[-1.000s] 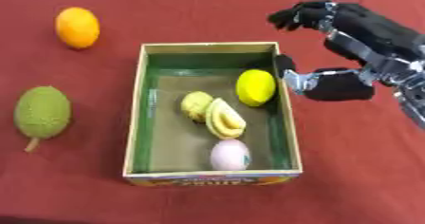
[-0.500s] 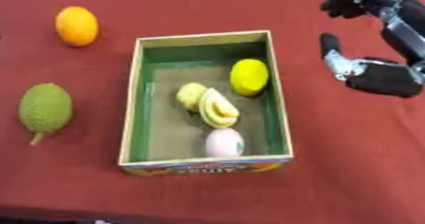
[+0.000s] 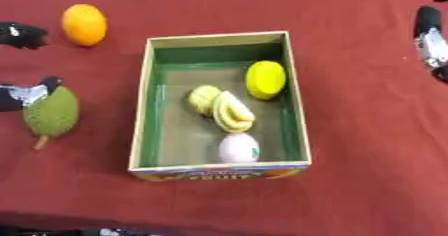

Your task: Pick up objects on the table and place them in the box.

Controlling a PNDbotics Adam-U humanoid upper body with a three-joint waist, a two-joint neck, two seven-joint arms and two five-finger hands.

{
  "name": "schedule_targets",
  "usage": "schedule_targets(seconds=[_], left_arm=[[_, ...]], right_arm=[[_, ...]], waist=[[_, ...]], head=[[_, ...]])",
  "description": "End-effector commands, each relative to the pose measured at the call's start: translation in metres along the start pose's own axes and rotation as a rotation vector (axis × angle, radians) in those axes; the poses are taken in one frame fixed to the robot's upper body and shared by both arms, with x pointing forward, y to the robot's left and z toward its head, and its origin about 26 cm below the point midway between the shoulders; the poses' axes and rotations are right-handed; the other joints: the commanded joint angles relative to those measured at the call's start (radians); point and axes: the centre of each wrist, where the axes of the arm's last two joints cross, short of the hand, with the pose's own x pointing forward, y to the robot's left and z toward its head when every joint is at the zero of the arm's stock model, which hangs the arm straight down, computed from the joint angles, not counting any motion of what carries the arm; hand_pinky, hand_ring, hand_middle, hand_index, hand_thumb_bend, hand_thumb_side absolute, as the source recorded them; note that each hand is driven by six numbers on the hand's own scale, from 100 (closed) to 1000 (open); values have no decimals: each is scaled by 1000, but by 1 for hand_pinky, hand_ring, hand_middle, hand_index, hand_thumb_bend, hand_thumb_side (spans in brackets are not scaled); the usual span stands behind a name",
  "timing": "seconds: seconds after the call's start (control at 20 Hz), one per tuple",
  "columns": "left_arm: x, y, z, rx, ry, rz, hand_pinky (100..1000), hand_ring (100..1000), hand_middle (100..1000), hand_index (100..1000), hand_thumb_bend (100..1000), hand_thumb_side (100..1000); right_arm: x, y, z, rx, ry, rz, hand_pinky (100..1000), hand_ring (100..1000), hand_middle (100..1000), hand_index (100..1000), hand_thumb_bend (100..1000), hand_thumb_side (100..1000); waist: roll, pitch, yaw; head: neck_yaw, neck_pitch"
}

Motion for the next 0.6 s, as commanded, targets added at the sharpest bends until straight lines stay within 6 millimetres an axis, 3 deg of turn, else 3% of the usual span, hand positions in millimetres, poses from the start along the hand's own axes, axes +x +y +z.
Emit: schedule_targets(seconds=[0.05,0.25,0.6], left_arm=[[-14,14,8,-103,34,-151,830,792,749,878,604,265],[-23,27,22,-202,78,-251,830,798,746,854,673,100],[-15,50,24,-245,144,-188,828,785,721,843,615,173]], right_arm=[[5,-10,-4,-46,-29,-13,781,751,752,907,100,497],[7,-9,-8,-104,-51,-71,781,750,752,905,100,498],[7,-8,-7,-207,-37,-175,779,748,749,896,100,505]], waist=[[-5,-20,0],[-12,-16,-7],[-13,-10,-6]], head=[[6,-7],[14,-15],[18,-23]])
